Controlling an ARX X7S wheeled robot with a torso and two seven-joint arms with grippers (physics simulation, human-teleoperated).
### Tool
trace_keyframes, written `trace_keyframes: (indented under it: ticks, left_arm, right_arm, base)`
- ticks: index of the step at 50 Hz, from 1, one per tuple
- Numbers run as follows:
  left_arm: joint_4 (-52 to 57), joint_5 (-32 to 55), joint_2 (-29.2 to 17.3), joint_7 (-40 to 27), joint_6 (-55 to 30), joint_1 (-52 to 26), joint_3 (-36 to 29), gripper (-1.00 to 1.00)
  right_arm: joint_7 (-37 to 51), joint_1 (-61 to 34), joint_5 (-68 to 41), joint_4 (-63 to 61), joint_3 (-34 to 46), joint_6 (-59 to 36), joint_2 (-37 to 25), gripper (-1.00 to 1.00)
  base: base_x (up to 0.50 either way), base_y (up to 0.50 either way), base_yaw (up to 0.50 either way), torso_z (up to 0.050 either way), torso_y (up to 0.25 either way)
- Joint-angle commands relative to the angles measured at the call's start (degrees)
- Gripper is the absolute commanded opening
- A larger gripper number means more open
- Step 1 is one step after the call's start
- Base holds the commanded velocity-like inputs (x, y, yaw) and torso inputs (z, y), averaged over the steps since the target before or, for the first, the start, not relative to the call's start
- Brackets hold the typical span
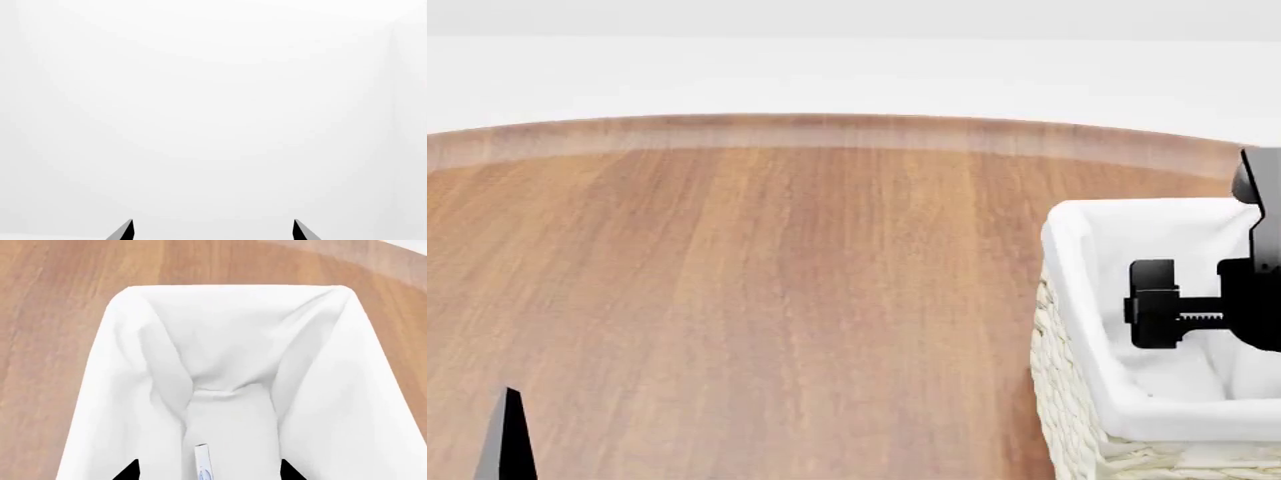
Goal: Pick up the cream cheese box, and put it in the basket.
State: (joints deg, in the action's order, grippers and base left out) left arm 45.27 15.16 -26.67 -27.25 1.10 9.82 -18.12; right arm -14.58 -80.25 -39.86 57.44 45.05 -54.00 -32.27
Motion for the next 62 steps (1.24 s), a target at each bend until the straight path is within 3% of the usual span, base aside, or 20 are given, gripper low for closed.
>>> trace_keyframes:
  ticks: [1, 16, 28, 39, 49, 62]
  left_arm:
    - [0.2, 0.1, -0.2, -0.2, 0.0, 0.0, 0.0, 1.0]
    - [0.1, -0.2, -0.2, -0.3, 0.2, 0.0, -0.5, 1.0]
    - [-0.1, -0.4, -0.3, -0.3, 0.3, -0.1, -0.8, 1.0]
    - [-0.5, -0.2, -0.5, -0.5, 0.6, -0.2, -0.6, 1.0]
    - [-0.8, -0.1, -0.4, -0.6, 0.9, -0.2, -0.7, 1.0]
    - [-1.1, 0.3, -0.5, -0.9, 1.2, -0.2, -0.4, 1.0]
  right_arm:
    - [1.2, -1.3, 0.3, -1.0, -0.6, 1.2, 0.0, 1.0]
    - [3.8, -1.8, -0.4, -10.0, -1.8, 0.9, -2.5, 1.0]
    - [10.5, -2.9, -3.0, -19.3, -7.3, 3.0, -3.9, 1.0]
    - [15.2, 1.6, -4.7, -27.4, -10.5, 6.8, -4.7, 1.0]
    - [21.6, 15.1, -8.8, -42.6, -17.2, 16.8, -6.7, 1.0]
    - [32.9, 35.0, -4.7, -64.3, -19.5, 32.2, -7.8, 1.0]
  base:
    - [0.0, 0.0, 0.0, 0.0, 0.0]
    - [0.0, 0.0, 0.0, 0.0, 0.0]
    - [0.0, 0.0, 0.0, 0.0, 0.0]
    - [0.0, 0.0, 0.0, 0.0, 0.0]
    - [0.0, 0.0, 0.0, 0.0, 0.0]
    - [0.0, 0.0, 0.0, 0.0, 0.0]
